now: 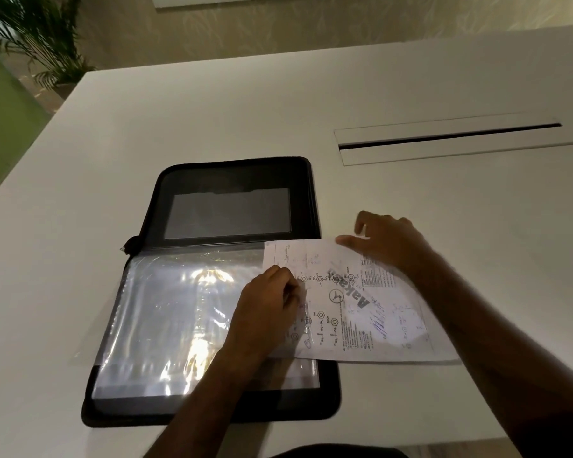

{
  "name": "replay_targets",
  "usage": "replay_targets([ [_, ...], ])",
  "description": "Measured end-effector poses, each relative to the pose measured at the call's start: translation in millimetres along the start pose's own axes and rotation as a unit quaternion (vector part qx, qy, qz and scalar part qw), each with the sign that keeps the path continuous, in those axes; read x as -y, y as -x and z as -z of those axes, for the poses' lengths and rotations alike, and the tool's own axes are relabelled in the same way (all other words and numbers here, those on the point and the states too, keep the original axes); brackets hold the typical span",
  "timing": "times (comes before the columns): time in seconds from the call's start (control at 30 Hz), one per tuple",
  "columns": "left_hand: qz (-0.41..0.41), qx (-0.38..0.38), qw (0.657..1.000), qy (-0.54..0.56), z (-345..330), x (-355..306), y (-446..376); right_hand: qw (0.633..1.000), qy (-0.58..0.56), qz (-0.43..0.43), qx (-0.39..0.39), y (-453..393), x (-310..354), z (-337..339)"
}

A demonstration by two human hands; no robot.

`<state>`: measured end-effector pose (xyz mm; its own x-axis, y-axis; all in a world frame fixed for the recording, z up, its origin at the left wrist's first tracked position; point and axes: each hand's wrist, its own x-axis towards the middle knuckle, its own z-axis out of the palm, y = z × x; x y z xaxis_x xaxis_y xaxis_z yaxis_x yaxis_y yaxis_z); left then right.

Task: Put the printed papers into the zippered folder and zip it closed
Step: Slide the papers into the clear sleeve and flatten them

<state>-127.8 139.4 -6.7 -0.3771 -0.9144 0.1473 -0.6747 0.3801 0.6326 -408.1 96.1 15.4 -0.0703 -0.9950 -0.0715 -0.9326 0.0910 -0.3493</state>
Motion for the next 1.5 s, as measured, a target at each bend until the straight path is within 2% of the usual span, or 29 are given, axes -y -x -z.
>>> replay_targets([
  [0.13,0.008,0.002,1.000,-0.004,1,0,0,0.988,-0.103,-0.107,-0.029,11,-33,15],
  [0.27,0.029,0.008,1.000,0.007,2,-1,0,0.935,-0.306,-0.165,-0.068,23,-57,19],
  [0.43,0.038,0.006,0.999,0.027,5,-2,0,0.862,-0.449,-0.212,-0.105,40,-76,9],
  [0.5,0.042,0.010,0.999,0.032,4,-1,0,0.850,-0.465,-0.230,-0.088,49,-77,8],
  [0.6,0.048,0.010,0.998,0.042,3,-1,0,0.847,-0.473,-0.237,-0.044,66,-78,10],
  [0.7,0.047,0.004,0.998,0.038,4,-2,1,0.850,-0.482,-0.209,0.041,85,-84,11],
  [0.77,0.039,0.003,0.999,0.037,6,-3,1,0.849,-0.487,-0.194,0.061,93,-87,8],
  [1.03,0.023,0.007,1.000,0.016,11,-7,-1,0.871,-0.470,-0.147,-0.012,88,-70,-3],
  [1.33,0.033,0.031,0.999,0.018,14,-10,-2,0.915,-0.390,-0.102,-0.027,74,-32,-7],
  [1.5,0.037,0.035,0.998,0.031,14,-12,0,0.918,-0.382,-0.104,-0.028,72,-14,-11],
])
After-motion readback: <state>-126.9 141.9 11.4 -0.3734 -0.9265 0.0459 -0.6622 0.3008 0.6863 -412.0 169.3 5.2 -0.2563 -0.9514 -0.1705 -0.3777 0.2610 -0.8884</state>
